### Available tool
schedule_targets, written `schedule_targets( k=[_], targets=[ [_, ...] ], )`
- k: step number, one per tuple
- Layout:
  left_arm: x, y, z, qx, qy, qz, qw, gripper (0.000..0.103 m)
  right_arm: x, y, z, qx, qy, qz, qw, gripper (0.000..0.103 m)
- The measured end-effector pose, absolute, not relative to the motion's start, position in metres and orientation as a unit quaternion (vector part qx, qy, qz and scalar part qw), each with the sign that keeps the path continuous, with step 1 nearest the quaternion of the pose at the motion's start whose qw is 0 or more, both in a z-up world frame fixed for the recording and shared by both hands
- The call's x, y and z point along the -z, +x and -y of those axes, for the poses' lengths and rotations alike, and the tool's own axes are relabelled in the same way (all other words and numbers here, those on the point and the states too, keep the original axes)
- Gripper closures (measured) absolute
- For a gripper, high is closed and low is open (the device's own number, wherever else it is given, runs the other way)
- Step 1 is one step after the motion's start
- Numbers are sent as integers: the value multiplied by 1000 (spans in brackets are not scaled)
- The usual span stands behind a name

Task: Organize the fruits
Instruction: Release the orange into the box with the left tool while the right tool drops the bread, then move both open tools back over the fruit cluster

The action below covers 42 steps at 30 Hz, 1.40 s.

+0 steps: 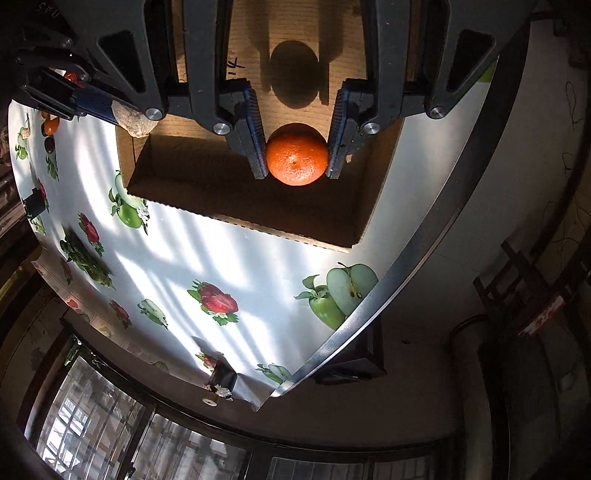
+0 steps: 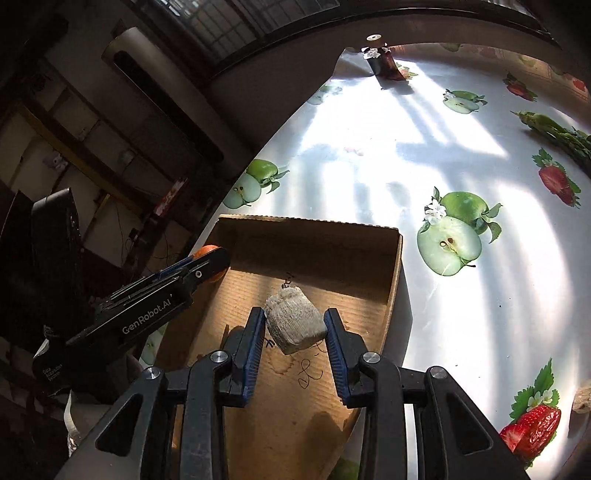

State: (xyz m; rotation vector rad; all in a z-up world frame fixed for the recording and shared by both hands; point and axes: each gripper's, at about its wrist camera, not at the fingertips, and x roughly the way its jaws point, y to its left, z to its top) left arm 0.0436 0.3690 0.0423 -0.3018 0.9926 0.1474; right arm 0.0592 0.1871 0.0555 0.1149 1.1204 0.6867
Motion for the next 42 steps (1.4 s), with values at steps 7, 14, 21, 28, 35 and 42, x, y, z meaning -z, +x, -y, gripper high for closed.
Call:
schedule_targets(
  k=[7,14,21,28,35,42],
  targets=[
    [-23,56,-368,-78,-142,-494,854,71,-28,71,-200,-295,14,-529,796,67],
    [-42,42,-376,-92,-161,-470,863,60,-34,64,-208,-283,-30,-495,821,46],
    [-98,-7,-359,-79,-161,-406,896,45,-78,37,-174,-296,13,-446,844,42],
    [-138,-61,-284,6,-143,-347,927,32,-108,-24,-92,-256,52,-399,879,36],
    [-139,-92,-198,84,-140,-335,928,32,-113,-80,18,-154,99,-362,914,31],
    [-128,-104,-136,116,-113,-353,922,32,-105,-111,86,-57,120,-336,932,31]
  ],
)
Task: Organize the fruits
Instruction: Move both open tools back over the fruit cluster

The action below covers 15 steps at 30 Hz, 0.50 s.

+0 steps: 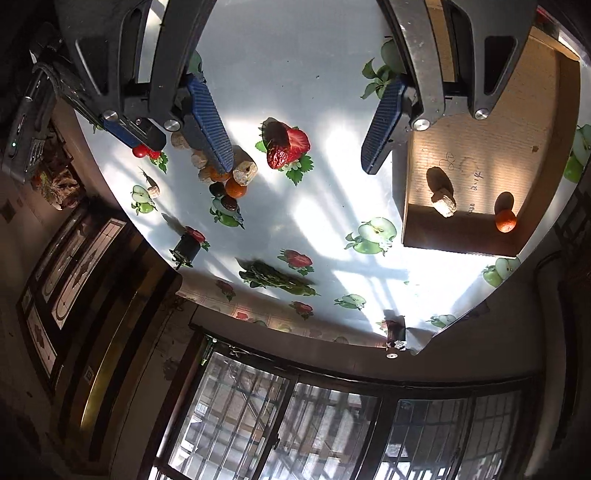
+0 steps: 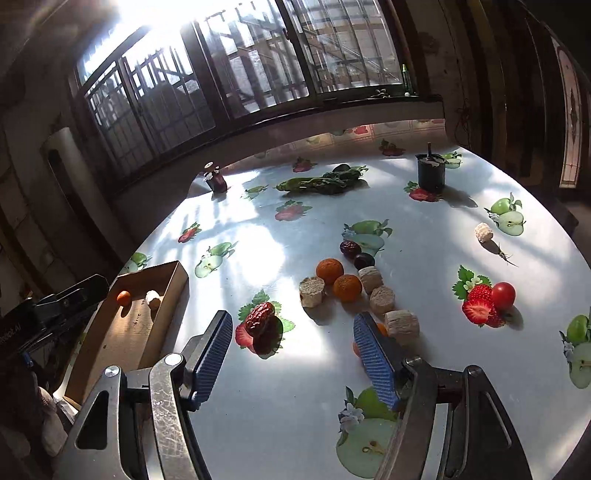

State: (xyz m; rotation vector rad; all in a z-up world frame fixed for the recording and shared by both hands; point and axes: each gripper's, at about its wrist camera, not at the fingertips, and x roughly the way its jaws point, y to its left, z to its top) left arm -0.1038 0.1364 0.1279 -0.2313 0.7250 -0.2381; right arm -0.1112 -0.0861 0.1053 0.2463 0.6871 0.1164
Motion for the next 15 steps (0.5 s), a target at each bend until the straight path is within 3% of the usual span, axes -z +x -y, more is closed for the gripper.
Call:
schedule_targets(
  k=[5,15],
  targets=[
    [-124,-104,-120,118,-100,-359,920,32,-98,-117,124,-23,174,-328,928,16],
    [-99,-83,-106,117,-109,-395,905,32,-82,-116,140,-38,165,-368,914,16]
  ],
)
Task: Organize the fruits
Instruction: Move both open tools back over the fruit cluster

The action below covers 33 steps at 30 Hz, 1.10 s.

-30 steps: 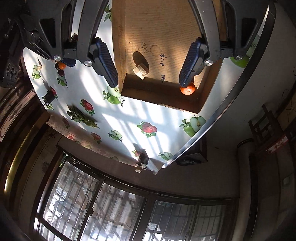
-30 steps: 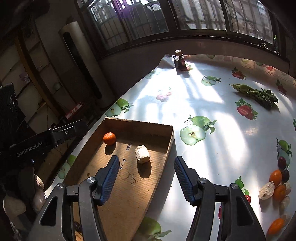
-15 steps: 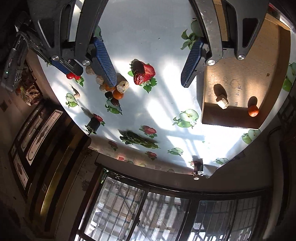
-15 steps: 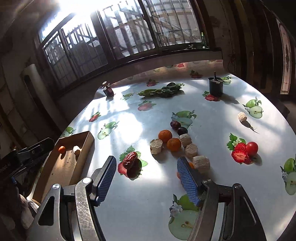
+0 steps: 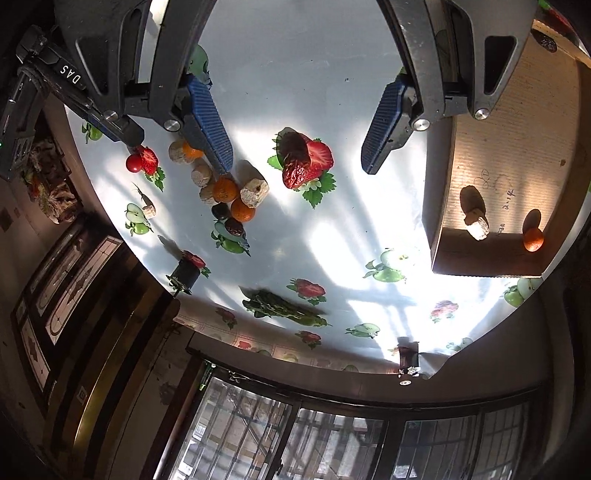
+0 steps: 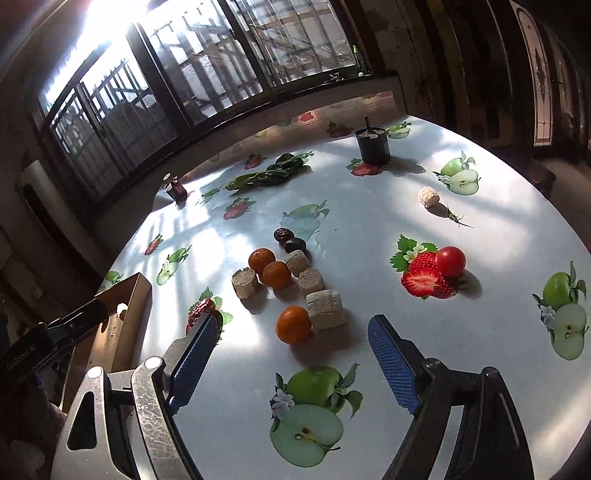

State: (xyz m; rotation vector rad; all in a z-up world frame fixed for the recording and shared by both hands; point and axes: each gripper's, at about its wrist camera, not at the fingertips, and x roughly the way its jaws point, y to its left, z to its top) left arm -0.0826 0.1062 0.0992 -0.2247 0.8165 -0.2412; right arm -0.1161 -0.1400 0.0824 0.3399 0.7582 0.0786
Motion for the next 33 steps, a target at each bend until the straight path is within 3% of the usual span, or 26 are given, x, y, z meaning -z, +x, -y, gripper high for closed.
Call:
schedule_targets(
  k=[10,19,22,25,26,29,33],
  targets=[
    [-87,-72,-102,120,-112,-409,898,32,-78,-111,132,-37,133,-370,919,19],
    [-87,-85,-150,70,-127,-402,904,32,-86,-106,163,-42,116,-385,915,36],
    [-75,-84,-163,46,-131,-418,898,32,-75,-100,169,-61,121,-408,903,48],
    [-67,-80,-167,59,-153,-427,889,32,-63,-89,162,-86,117,-439,887,49],
    [-65,-78,-166,64,-158,-430,887,34,-59,-85,157,-96,113,-447,882,49],
    [-62,-75,-153,79,-145,-440,883,52,-50,-76,142,-113,103,-461,874,49],
    [-61,-67,-133,88,-109,-443,886,53,-45,-75,130,-118,96,-461,874,49]
  ],
)
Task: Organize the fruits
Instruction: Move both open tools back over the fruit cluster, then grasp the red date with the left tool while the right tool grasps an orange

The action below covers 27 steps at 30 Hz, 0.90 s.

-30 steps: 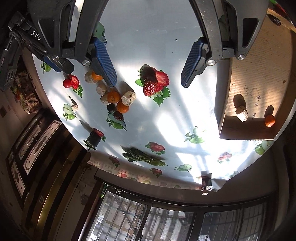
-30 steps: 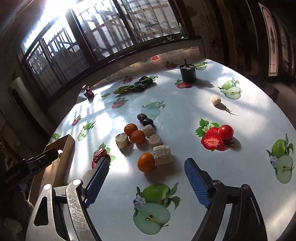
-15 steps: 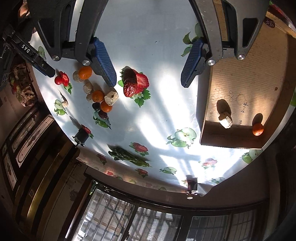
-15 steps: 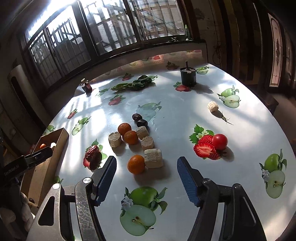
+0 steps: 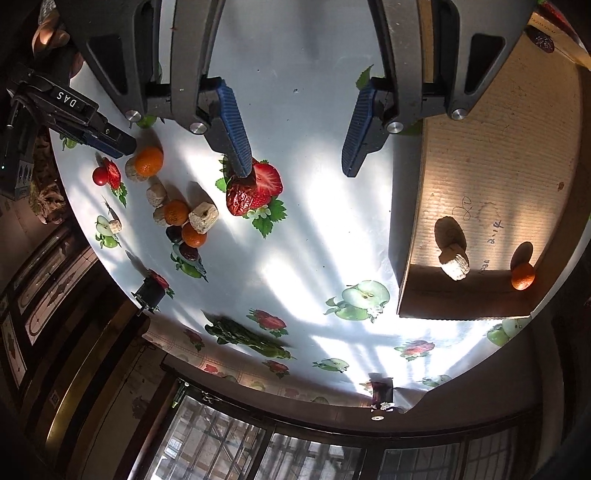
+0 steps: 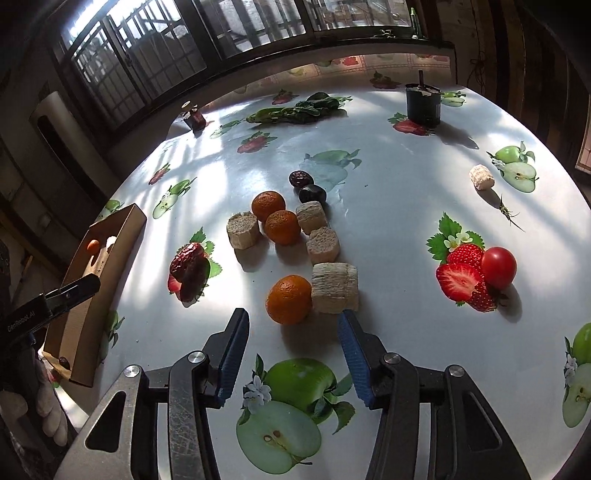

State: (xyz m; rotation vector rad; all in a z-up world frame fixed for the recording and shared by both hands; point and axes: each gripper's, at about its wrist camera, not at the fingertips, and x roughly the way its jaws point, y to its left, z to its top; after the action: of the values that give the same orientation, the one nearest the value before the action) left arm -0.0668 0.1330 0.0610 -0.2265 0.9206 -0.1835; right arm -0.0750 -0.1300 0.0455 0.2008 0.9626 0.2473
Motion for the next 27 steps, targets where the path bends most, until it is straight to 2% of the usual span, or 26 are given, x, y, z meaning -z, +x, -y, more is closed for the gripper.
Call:
schedule_targets(
  k=[16,25,26,27],
  targets=[
    [-18,1,-52,108,21,-468,877,53,-32,-60,120,-120,102,-467,870,49],
    [-7,3,-44,110,39,-460,880,53,-25,-47,107,-92,86,-476,870,49],
    [-7,2,-44,109,42,-457,882,55,-23,-45,107,-89,88,-479,869,49],
    [-7,0,-43,102,50,-452,885,64,-22,-45,106,-87,91,-481,868,49]
  ],
)
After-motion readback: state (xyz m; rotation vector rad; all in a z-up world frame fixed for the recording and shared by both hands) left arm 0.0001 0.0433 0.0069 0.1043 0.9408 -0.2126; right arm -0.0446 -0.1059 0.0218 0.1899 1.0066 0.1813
